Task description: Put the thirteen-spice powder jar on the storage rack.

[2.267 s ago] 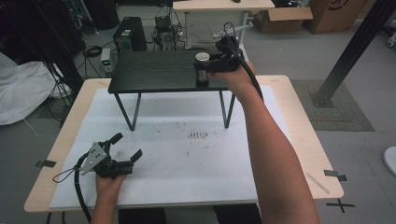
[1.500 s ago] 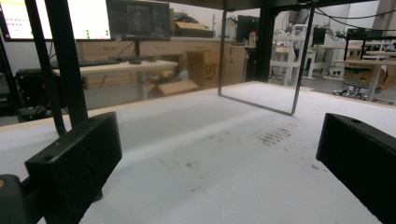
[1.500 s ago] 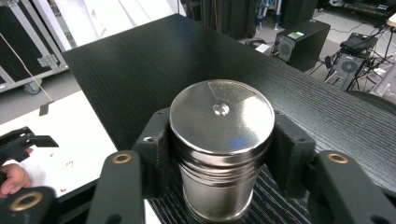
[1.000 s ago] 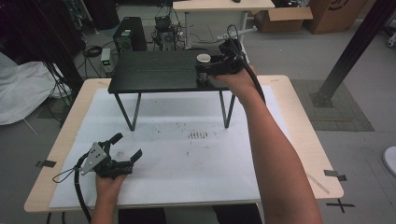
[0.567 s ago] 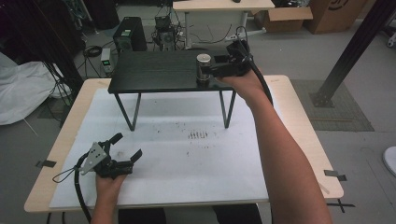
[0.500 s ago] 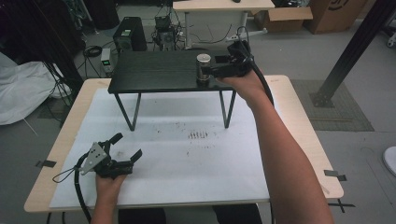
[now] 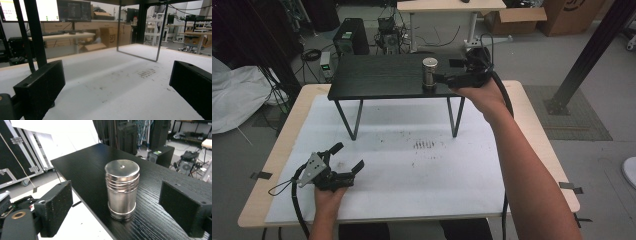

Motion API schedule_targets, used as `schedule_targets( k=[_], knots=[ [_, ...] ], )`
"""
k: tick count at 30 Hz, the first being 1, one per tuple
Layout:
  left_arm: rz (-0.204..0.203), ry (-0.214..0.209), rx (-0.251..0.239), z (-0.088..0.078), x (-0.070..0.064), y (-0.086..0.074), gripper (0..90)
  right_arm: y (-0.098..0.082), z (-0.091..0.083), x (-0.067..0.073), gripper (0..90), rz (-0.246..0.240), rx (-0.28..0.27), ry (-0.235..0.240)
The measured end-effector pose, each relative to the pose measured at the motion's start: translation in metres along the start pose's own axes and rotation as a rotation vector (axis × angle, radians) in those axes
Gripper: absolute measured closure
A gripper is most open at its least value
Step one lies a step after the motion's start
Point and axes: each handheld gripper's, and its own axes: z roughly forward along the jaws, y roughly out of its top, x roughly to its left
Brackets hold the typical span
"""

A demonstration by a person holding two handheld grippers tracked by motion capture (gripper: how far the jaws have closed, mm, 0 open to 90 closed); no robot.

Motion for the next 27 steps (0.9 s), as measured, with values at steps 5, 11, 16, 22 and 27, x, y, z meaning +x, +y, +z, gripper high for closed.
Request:
schedule_targets(
  k=[5, 11, 16, 22, 27],
  knots=[
    [0.001, 0.000, -0.001, 0.000, 0.000, 0.000, 0.5, -0.003, -0.008, 0.002, 9.4, 0.001, -0.029, 0.016],
    [0.001, 0.000, 0.000, 0.000, 0.000, 0.000, 0.5, -0.010, -0.018, 0.005, 4.9, -0.005, -0.080, 0.054],
    [0.000, 0.000, 0.000, 0.000, 0.000, 0.000, 0.5, -0.013, -0.025, 0.009, 3.5, -0.015, -0.128, 0.092],
    [0.001, 0.000, 0.000, 0.000, 0.000, 0.000, 0.5, -0.019, -0.032, 0.017, 1.2, -0.039, -0.191, 0.164],
    [-0.001, 0.000, 0.001, 0.000, 0.000, 0.000, 0.5, -0.025, -0.036, 0.022, 0.3, -0.047, -0.217, 0.177]
  ],
)
